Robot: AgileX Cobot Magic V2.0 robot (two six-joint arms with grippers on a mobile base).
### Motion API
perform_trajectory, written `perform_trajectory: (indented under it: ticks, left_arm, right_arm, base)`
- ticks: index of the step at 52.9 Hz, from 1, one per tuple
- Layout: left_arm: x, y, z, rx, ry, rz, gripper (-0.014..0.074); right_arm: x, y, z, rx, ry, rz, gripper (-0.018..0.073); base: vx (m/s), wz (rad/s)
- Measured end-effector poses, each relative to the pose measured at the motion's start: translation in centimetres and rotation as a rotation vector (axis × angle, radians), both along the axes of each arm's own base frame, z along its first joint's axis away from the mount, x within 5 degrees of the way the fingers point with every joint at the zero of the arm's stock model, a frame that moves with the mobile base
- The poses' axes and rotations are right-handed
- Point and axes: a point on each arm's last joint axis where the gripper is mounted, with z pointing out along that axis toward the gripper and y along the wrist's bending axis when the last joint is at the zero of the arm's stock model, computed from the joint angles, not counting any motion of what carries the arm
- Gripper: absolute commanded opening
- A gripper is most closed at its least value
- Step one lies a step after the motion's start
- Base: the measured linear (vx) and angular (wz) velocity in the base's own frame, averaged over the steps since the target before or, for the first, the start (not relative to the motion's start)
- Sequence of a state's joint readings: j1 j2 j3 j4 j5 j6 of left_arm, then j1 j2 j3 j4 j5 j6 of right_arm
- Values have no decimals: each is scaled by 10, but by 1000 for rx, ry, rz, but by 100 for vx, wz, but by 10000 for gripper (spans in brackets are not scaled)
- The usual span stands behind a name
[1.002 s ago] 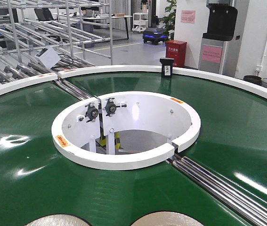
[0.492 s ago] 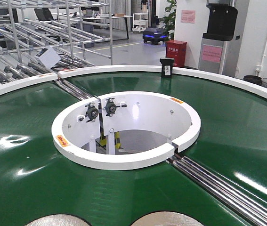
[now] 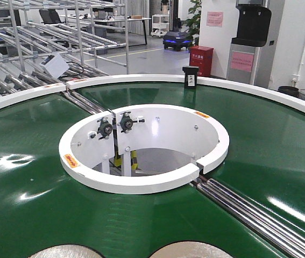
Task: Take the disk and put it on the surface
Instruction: 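Close both grippers on the rims of the two cream plates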
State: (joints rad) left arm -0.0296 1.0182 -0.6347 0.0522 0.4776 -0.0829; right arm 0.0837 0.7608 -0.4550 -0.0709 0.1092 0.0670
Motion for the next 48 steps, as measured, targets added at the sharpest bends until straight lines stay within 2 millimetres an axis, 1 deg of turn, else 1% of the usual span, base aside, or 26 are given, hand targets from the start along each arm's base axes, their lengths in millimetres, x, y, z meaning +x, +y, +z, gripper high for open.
perform_trajectory:
  ticks: [3, 9, 17, 24, 32, 39, 48]
  left_arm:
    - [6, 0, -7, 0, 27, 0, 588]
    - [17, -1, -20, 1, 81, -1, 582]
    - [31, 2, -33, 3, 172, 14, 530]
    - [47, 14, -37, -28, 229, 79, 472]
    - [62, 34, -41, -119, 263, 152, 470]
    - [69, 39, -48, -245, 299, 98, 470]
    - [74, 39, -65, -367, 334, -85, 470]
  right_arm:
    - [0, 0, 0, 0, -1, 0, 466]
    - [0, 0, 0, 1, -2, 0, 519]
    - [0, 0, 0, 1, -3, 0, 527]
    - [0, 0, 0, 1, -3, 0, 527]
    - [0, 0, 0, 3, -3, -1, 527]
    - [0, 0, 0, 3, -3, -1, 527]
    - [0, 0, 0, 3, -4, -1, 527]
  base:
    - [0, 0]
    - [0, 0]
    - [0, 0]
    - [0, 0]
    - [0, 0]
    - [0, 0]
    - [0, 0]
